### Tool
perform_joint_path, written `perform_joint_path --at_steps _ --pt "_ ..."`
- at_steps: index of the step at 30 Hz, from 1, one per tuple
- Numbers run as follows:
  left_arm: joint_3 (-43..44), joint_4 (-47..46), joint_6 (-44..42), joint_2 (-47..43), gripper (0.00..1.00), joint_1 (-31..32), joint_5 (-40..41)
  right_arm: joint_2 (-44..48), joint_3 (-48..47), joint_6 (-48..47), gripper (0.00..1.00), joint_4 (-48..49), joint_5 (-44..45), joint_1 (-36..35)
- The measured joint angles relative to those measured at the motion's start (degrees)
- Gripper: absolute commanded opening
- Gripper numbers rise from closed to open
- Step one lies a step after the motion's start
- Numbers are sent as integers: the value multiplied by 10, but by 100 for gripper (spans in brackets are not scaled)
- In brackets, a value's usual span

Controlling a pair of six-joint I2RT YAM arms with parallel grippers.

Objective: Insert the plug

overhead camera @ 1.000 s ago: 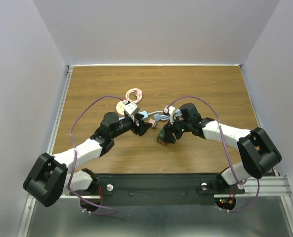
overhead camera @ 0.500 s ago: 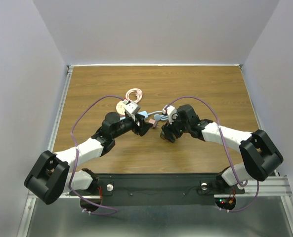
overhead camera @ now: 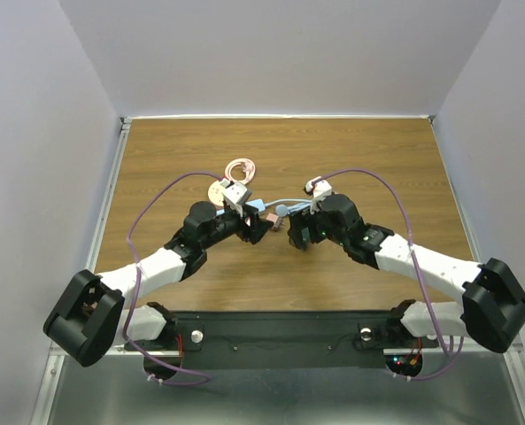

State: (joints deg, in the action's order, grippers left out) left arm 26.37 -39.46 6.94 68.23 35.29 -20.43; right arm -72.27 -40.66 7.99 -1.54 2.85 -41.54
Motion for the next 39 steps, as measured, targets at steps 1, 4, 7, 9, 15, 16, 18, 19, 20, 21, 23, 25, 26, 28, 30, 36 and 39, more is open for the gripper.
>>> perform_joint_path --at_steps 1,4,7,9,15,16,18,19,20,21,23,25,26,28,30,36,39 --pt "0 0 0 0 74 0 1 9 2 24 100 8 16 -14" --pt "0 1 0 0 74 0 3 13 3 85 100 19 67 -50" --pt "0 1 0 0 74 0 7 -1 6 152 100 24 120 -83" --pt "0 3 0 -1 74 1 10 -14 14 193 100 26 157 -99" --pt "0 8 0 -16 74 3 15 -40 23 287 100 15 275 -125" --pt "0 9 0 -21 74 3 17 -40 23 297 100 15 287 -126" --pt "-1 9 0 -28 74 3 19 -46 20 313 100 16 306 -125" --pt "-1 9 0 -30 74 3 19 -54 17 322 100 15 317 -125" --pt "-1 10 0 -33 74 3 21 -61 15 326 100 16 322 -125" --pt "-1 10 0 -35 74 3 21 -74 12 334 100 16 328 -126" --pt "-1 11 0 -35 74 3 23 -93 10 343 100 16 334 -125" --pt "-1 14 0 -35 74 3 24 -112 10 356 100 14 340 -125" --pt "-1 14 0 -35 74 3 24 -117 10 360 100 13 342 -125" --pt "-1 14 0 -35 74 3 25 -126 10 369 100 11 349 -126" --pt "-1 15 -1 -36 74 3 25 -129 10 374 100 10 358 -126" --pt "-2 16 -1 -36 74 3 26 -140 10 368 100 17 389 -126" --pt "-2 16 -1 -36 74 3 27 -147 10 359 100 21 399 -126"
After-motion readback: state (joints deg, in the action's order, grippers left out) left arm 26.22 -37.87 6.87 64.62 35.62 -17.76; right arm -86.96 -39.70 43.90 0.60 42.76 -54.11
